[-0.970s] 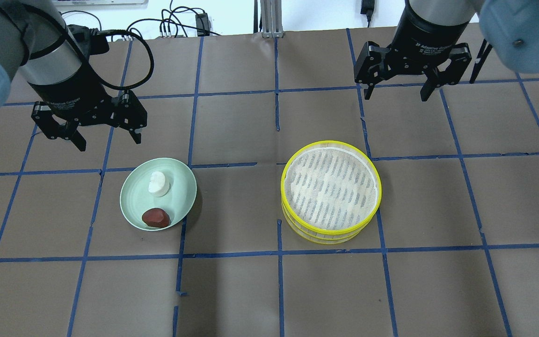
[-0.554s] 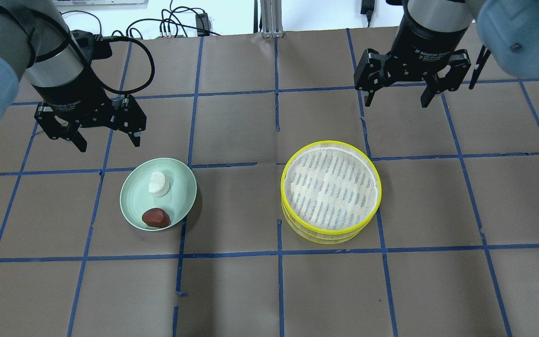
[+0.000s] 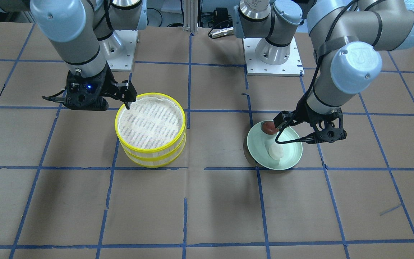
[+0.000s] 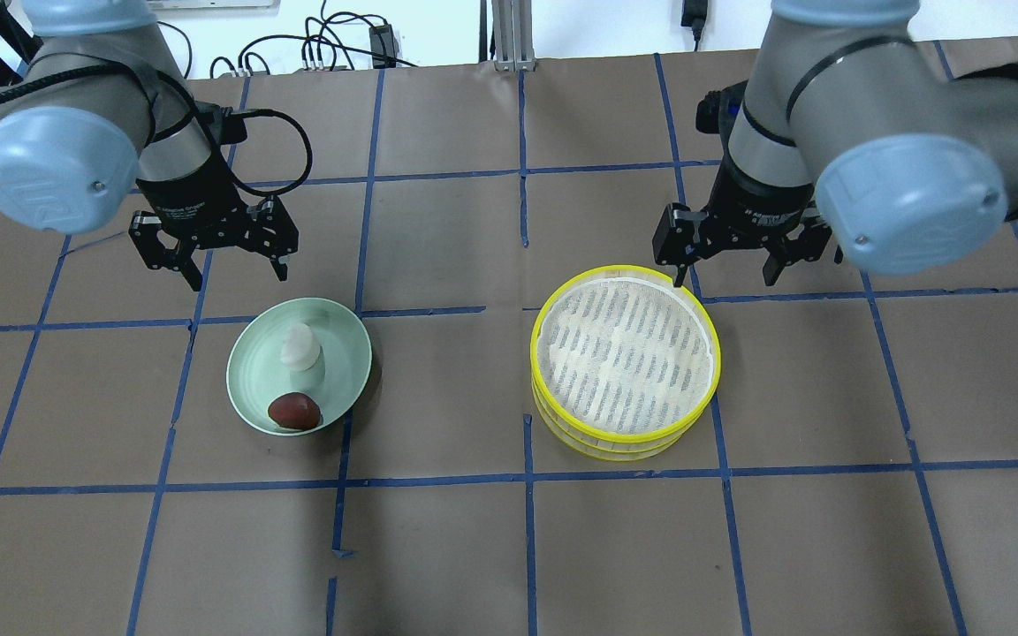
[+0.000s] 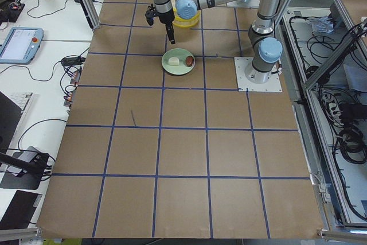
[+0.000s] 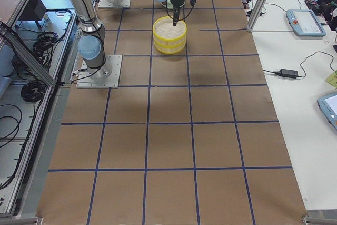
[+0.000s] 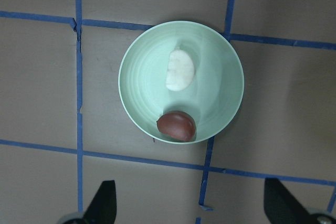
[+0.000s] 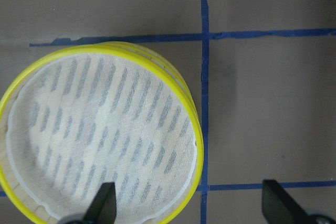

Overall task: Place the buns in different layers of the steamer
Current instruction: 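Lower the left gripper to the green bowl while the right descends to the steamer, then grasp the white bun with the left gripper while the right lifts the top tier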

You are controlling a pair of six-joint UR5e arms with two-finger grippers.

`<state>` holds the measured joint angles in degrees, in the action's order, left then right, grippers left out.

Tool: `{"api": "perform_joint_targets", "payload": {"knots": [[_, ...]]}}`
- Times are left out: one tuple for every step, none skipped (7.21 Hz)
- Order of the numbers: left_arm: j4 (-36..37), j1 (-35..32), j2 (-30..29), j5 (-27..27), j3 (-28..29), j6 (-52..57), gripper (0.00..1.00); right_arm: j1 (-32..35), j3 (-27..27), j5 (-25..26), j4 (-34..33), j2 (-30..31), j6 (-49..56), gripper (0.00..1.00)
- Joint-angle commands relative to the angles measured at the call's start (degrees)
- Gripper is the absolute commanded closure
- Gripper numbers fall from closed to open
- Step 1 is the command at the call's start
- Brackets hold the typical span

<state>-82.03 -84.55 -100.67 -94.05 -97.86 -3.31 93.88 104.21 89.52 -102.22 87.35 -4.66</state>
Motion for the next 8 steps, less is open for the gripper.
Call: {"api": "perform_joint_targets", "payload": {"knots": [[15.1,0.2,-6.6,0.1,-7.6,-0.4,0.00,-0.6,9.9,3.2,-15.7,-4.1,2.4,0.04],[21.7,0.2,-8.1,0.3,-11.5,-0.4,0.00,-0.6,10.2,3.3,-16.3,-4.6,2.9,0.11],[22.9,0.2,-8.2,0.3,-12.7,-0.3,0.00,-0.6,10.2,3.4,-16.3,-5.1,3.0,0.12],[22.9,0.2,-8.3,0.3,-13.0,0.0,0.02,-0.6,10.1,3.5,-16.0,-5.0,2.8,0.18],[22.9,0.2,-8.4,0.3,-13.7,-0.2,0.02,-0.6,10.0,3.6,-16.0,-4.9,2.8,0.19],[23.0,0.2,-8.4,0.4,-14.5,-0.4,0.21,-0.5,10.0,3.4,-16.0,-4.7,2.8,0.26],[23.1,0.2,-8.4,0.4,-14.9,-0.8,0.58,-0.6,10.0,3.1,-15.9,-4.7,2.8,0.30],[23.1,0.2,-8.4,0.5,-14.9,-2.0,0.89,-0.5,10.0,2.9,-15.9,-4.5,2.8,0.40]]}}
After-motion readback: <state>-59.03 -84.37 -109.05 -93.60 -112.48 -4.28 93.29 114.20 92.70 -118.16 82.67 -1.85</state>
